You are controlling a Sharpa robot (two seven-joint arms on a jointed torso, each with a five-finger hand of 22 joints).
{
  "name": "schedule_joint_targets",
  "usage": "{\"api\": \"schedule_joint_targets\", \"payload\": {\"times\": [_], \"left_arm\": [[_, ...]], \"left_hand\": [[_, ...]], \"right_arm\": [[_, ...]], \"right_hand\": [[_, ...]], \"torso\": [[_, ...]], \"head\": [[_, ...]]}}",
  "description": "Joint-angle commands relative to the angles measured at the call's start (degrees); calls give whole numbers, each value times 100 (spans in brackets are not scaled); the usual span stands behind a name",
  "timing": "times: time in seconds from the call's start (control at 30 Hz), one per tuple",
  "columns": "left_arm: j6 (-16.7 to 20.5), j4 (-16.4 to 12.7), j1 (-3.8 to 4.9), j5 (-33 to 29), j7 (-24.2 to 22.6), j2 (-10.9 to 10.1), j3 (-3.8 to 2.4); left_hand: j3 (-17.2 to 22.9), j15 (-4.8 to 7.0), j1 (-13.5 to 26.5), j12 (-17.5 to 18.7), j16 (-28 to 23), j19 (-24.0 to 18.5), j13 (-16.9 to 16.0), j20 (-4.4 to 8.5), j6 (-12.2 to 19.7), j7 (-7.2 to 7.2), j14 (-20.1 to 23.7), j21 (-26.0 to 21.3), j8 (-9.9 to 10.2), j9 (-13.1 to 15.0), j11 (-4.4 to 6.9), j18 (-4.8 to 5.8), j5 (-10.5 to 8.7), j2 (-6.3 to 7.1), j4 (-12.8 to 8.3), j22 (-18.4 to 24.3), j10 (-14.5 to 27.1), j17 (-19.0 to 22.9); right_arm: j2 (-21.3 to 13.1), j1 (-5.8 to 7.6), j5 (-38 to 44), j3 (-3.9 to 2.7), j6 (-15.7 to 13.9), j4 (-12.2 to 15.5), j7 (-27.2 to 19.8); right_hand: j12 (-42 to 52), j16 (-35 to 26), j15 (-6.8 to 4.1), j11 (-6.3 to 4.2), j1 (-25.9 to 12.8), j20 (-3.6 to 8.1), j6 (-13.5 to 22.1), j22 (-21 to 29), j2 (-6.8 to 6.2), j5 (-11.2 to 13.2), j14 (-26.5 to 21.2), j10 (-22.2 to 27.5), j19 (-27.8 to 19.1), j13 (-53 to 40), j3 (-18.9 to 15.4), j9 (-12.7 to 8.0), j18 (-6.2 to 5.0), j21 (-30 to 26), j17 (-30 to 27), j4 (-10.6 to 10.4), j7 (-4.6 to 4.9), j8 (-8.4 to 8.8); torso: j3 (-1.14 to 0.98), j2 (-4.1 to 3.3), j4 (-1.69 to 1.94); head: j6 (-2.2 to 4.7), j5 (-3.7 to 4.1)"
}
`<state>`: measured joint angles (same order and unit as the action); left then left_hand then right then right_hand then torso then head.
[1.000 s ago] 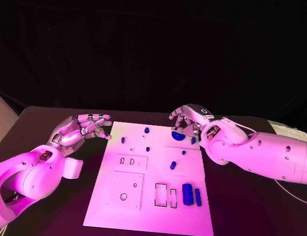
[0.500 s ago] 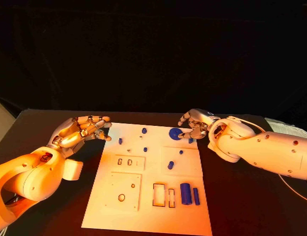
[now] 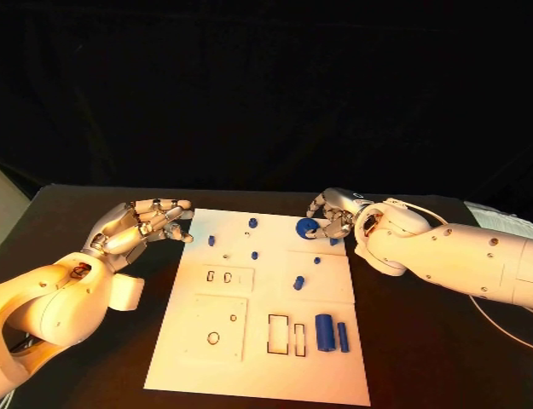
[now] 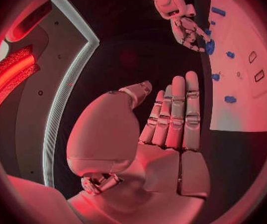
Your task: Assemble the parts on the task board
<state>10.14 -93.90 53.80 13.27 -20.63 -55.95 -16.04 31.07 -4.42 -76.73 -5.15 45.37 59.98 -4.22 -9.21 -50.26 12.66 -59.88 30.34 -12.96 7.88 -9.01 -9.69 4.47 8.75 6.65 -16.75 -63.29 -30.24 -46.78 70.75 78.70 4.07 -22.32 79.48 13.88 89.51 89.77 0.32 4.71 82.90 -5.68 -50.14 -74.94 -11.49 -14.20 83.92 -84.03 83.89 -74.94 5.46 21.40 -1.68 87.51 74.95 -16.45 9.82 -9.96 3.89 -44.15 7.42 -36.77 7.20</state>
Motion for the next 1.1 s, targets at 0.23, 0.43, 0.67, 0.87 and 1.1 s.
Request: {"api": "schedule_joint_targets", "payload": {"times": [0.23, 0.43, 0.67, 0.87, 1.1], "left_arm": [[-113, -13, -2, 15, -29, 5, -4], [-115, -13, -2, 19, -22, -2, -4], [-121, -15, -2, 26, -18, -2, -4], [-123, -16, -2, 28, -15, -5, -5], [-132, -23, -2, 33, -8, -7, -5]], "left_hand": [[21, -10, 28, 31, 30, -43, 9, -13, 39, 54, 36, 38, 25, -9, 8, -40, -31, 1, -5, -6, 32, -8], [23, -11, 26, 32, 37, -58, 8, -15, 41, 54, 42, 55, 26, -9, 7, -41, -30, -3, -8, -18, 36, -7], [23, -11, 26, 32, 37, -58, 8, -15, 41, 54, 42, 55, 26, -9, 7, -41, -30, -3, -8, -18, 36, -7], [22, -13, 30, 33, 39, -64, 8, -17, 43, 56, 45, 61, 27, -9, 6, -42, -31, -4, -7, -22, 38, -6], [22, -13, 30, 33, 39, -64, 8, -17, 43, 56, 45, 61, 27, -9, 6, -42, -31, -4, -7, -22, 38, -6]], "right_arm": [[91, -12, 30, -1, 122, -135, 94], [118, -16, 7, 0, 150, -207, 94], [149, -24, -45, 2, 220, -248, 65], [160, -35, -90, 5, 295, -263, 27], [171, -41, -171, 7, 376, -272, -6]], "right_hand": [[8, 23, 24, 28, 27, -51, 10, -1232, 82, -101, 608, -542, 509, -1453, 50, 11, 102, 40, 1505, 6, -7, -59], [5, 23, 26, 27, 51, -54, -1, -1246, 107, -192, 608, -538, 512, -1449, 108, 14, 105, 50, 1505, 10, -8, -87], [9, 23, 23, 21, 51, -55, -41, -1250, 157, -263, 608, -543, 511, -1455, 182, 19, 105, 53, 1505, 4, -15, -125], [29, 23, 7, -1, 64, -46, -152, -1272, 229, -281, 608, -570, 517, -1480, 327, 20, 110, 70, 1505, 12, -39, -176], [33, 17, -27, -28, 17, -22, -278, -1268, 281, -300, 602, -576, 512, -1486, 470, 5, 108, 65, 1484, 1, -72, -203]], "torso": [[-5, 2, -10], [-2, 8, -11], [-6, 3, -10], [-1, 6, -14], [1, 6, -10]], "head": [[-33, -18], [-41, -19], [-49, -27], [-61, -32], [-77, -29]]}}
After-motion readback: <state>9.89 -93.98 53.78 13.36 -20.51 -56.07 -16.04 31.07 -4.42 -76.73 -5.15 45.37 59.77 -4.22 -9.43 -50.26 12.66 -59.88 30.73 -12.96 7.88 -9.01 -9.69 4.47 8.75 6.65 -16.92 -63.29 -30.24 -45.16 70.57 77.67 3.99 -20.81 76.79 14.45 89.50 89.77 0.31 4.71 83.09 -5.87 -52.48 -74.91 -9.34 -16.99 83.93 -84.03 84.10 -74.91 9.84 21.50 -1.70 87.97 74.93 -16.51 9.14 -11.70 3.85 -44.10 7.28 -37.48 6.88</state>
